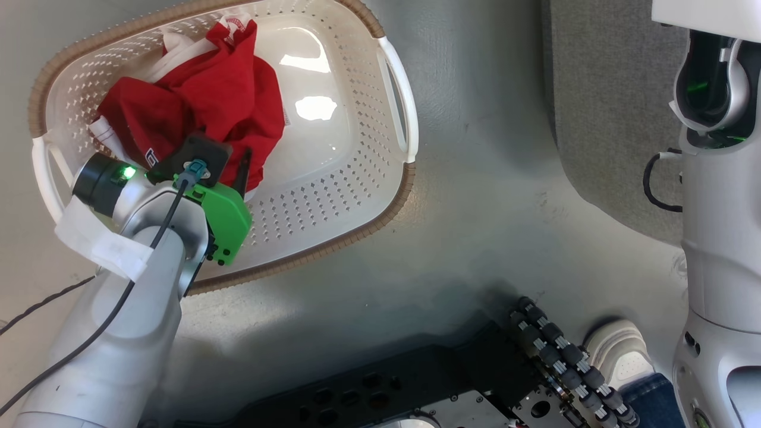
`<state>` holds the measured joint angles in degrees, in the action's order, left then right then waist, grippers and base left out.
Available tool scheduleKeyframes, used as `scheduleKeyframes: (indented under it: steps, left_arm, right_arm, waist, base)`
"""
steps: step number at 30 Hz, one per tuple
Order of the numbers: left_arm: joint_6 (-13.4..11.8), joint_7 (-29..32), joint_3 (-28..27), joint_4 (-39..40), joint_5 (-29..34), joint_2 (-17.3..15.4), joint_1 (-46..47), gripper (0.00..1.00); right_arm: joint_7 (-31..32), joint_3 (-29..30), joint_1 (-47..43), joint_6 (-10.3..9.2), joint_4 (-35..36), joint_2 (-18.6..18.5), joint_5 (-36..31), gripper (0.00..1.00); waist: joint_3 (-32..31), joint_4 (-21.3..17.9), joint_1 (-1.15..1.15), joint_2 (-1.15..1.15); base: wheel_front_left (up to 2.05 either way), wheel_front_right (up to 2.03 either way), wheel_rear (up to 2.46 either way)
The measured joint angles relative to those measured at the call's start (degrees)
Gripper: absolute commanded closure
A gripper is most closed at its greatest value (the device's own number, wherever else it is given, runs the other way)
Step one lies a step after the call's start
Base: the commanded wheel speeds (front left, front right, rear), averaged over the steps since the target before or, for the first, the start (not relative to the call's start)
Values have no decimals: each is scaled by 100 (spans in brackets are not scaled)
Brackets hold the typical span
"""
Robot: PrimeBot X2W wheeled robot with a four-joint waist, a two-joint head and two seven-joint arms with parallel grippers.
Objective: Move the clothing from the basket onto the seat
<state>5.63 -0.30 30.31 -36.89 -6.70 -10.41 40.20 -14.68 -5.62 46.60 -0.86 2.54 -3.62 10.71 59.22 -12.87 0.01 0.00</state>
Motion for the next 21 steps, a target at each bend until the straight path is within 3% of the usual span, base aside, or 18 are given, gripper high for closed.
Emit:
scheduleKeyframes:
  steps: [4,6,8,9,21]
  left_arm:
    - [16,1,20,-171,29,-5,19,0]
    - [16,1,37,-218,41,-4,51,56]
    - [16,-1,68,-287,41,-3,107,82]
    - [18,-20,80,-309,42,-2,128,100]
    - [68,-468,164,-365,40,226,252,100]
  right_arm:
    - [0,0,1,-1,-19,3,1,0]
    - [0,-1,2,-1,-35,5,1,0]
    - [0,1,3,-1,-53,5,1,0]
    - [0,3,4,-1,-58,7,1,0]
    - [-1,85,7,-9,-245,10,-9,0]
  waist:
    - [24,-29,0,0]
    - [31,-41,0,0]
    - [31,-49,0,0]
    - [29,-50,0,0]
    - [-205,18,0,0]
  base:
    - [0,0,0]
    - [0,0,0]
    - [0,0,0]
    - [0,0,0]
    - [0,0,0]
